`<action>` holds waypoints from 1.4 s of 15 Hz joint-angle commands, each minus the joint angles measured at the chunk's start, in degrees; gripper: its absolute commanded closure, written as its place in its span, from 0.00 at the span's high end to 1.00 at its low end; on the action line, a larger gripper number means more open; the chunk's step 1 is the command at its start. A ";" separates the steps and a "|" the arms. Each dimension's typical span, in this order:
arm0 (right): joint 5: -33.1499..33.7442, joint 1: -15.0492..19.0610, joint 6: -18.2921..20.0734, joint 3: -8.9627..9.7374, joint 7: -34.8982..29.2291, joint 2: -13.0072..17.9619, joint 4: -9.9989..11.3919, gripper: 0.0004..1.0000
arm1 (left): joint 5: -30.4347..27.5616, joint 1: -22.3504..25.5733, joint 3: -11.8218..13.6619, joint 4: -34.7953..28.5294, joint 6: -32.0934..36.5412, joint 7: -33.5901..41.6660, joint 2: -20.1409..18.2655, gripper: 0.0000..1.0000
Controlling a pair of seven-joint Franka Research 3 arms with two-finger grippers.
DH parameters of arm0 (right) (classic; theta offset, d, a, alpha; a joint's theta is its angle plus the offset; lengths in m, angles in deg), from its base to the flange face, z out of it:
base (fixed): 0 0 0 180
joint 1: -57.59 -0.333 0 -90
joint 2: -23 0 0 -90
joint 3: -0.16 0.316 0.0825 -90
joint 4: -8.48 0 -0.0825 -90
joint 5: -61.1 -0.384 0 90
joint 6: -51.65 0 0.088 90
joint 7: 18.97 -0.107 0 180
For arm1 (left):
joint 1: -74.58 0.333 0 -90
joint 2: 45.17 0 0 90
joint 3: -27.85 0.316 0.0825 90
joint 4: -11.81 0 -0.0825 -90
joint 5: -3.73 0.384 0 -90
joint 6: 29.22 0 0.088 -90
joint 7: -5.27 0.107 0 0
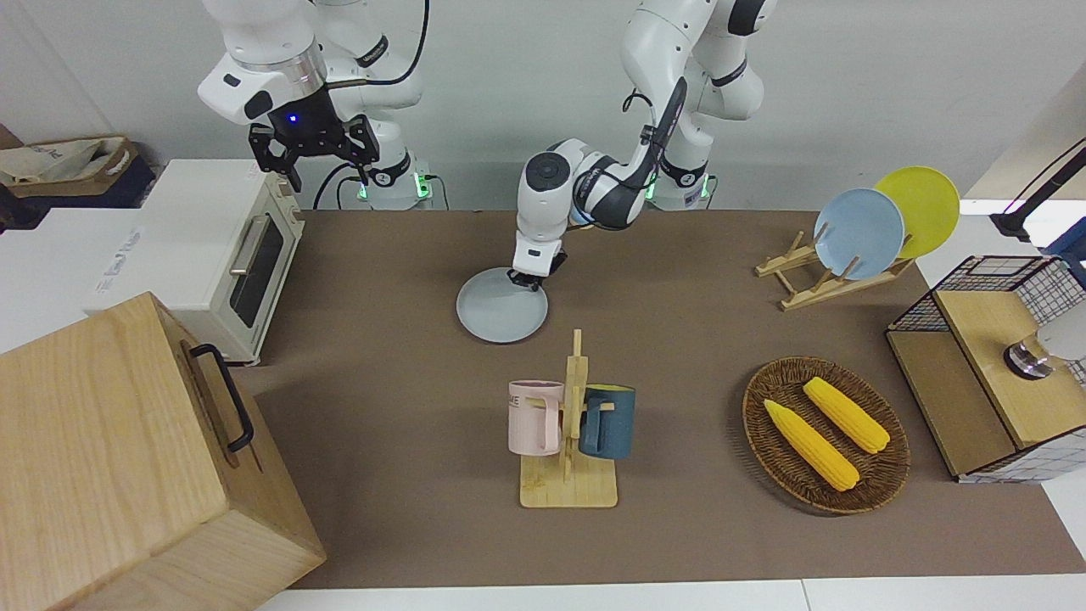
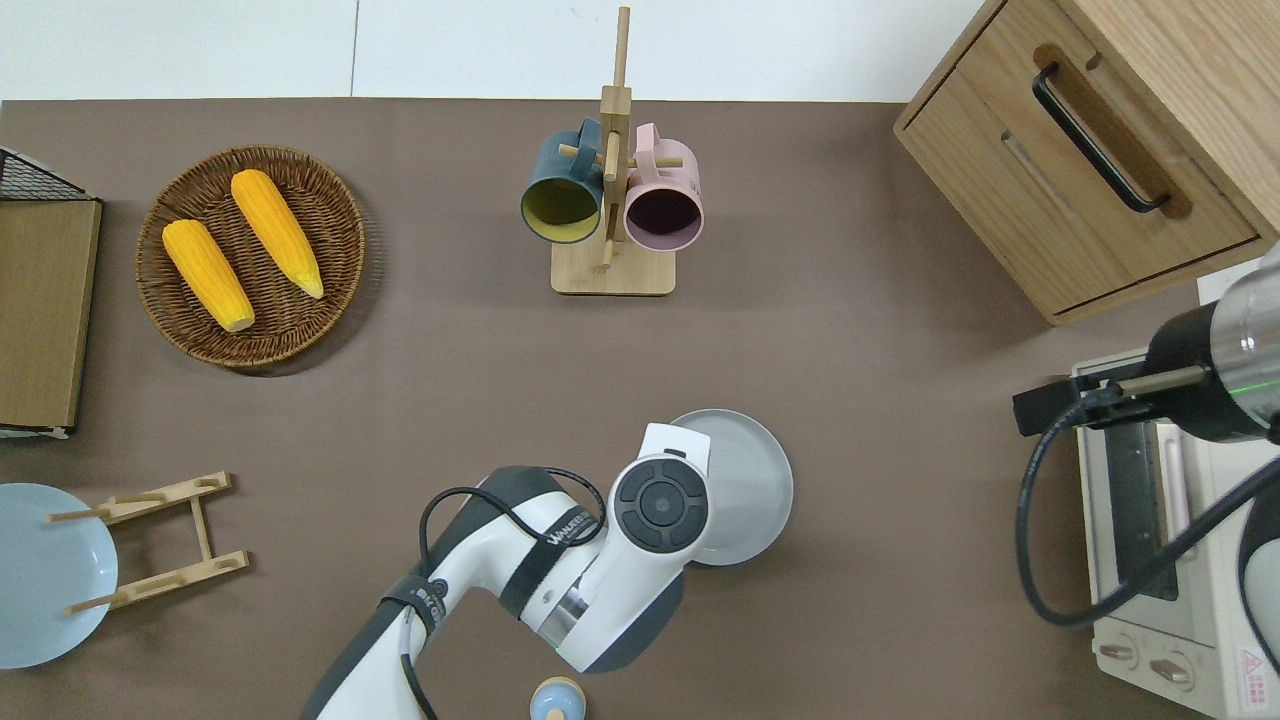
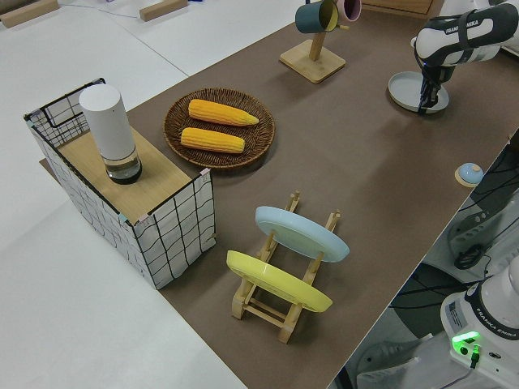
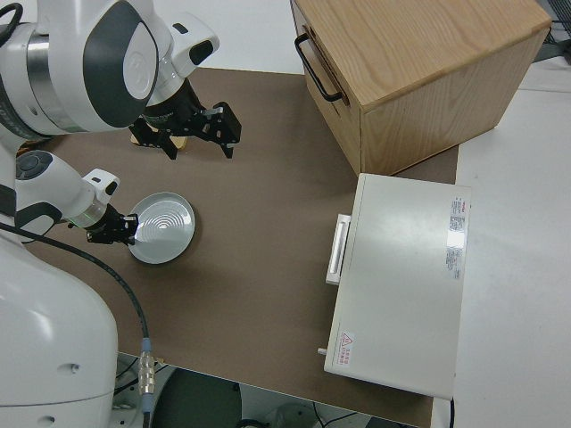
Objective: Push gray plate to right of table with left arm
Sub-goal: 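Push the gray plate with the left gripper toward the toaster oven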
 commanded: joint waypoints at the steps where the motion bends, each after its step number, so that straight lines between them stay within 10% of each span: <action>1: -0.33 1.13 0.89 0.98 -0.75 0.17 -0.50 0.98 | -0.11 -0.81 -2.04 3.19 1.37 -3.37 2.93 0.00; 7: -0.33 1.13 0.89 0.89 -0.75 0.17 -0.50 0.98 | -0.03 -0.90 -2.13 4.08 1.63 -5.31 2.93 0.10; 10: -0.33 1.13 0.89 0.98 -0.75 0.17 -0.50 0.98 | 0.59 -0.55 -2.13 4.25 2.94 -4.08 2.58 0.88; 11: -0.33 1.13 0.89 0.98 -0.75 0.17 -0.50 0.98 | 0.50 -0.55 -2.13 5.04 4.08 -3.64 2.58 1.00; 21: -0.33 1.13 0.89 0.98 -0.75 0.17 -0.50 0.98 | 0.33 1.11 -1.25 19.78 29.53 9.35 0.12 1.00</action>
